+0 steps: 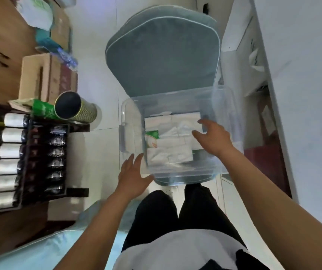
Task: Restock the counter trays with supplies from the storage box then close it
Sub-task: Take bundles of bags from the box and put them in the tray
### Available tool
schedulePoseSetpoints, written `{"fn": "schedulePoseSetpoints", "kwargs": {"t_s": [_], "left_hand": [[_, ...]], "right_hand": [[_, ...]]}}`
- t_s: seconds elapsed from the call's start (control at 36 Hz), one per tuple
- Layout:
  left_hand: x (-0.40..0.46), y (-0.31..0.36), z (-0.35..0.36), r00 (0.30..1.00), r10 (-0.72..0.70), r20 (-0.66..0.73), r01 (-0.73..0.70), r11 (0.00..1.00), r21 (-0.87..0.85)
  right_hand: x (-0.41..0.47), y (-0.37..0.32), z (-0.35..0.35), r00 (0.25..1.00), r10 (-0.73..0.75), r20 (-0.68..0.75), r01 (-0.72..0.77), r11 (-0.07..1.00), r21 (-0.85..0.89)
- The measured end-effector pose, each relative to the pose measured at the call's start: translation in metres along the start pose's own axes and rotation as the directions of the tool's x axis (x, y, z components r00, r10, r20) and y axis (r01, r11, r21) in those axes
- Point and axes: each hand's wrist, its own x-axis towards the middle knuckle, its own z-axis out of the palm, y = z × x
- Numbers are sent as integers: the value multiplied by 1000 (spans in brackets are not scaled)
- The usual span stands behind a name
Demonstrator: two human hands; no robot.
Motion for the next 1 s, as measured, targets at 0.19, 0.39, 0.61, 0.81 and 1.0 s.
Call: {"fn": "schedulePoseSetpoints", "kwargs": {"t_s": [0.19, 0.39, 0.61, 0.81, 1.0], "left_hand": [[88, 11, 45, 984, -134, 113, 155, 966, -205], [181, 5, 94, 975, -93, 200, 97, 995, -8], [224, -18, 119, 914, 373, 161, -392, 707, 588], [228, -4, 120, 940, 318, 123, -328, 742, 585], [229, -8, 129, 956, 285, 76, -285, 830, 479]], "right_hand": [[52, 47, 61, 945, 212, 251, -188, 975, -116], [107, 80, 108, 913, 175, 368, 28, 874, -485], [151, 93, 139, 960, -69, 272, 207, 830, -518], [192, 81, 142, 940, -85, 329, 271, 770, -578], [252, 34, 162, 913, 17, 408, 244, 778, -579]]}}
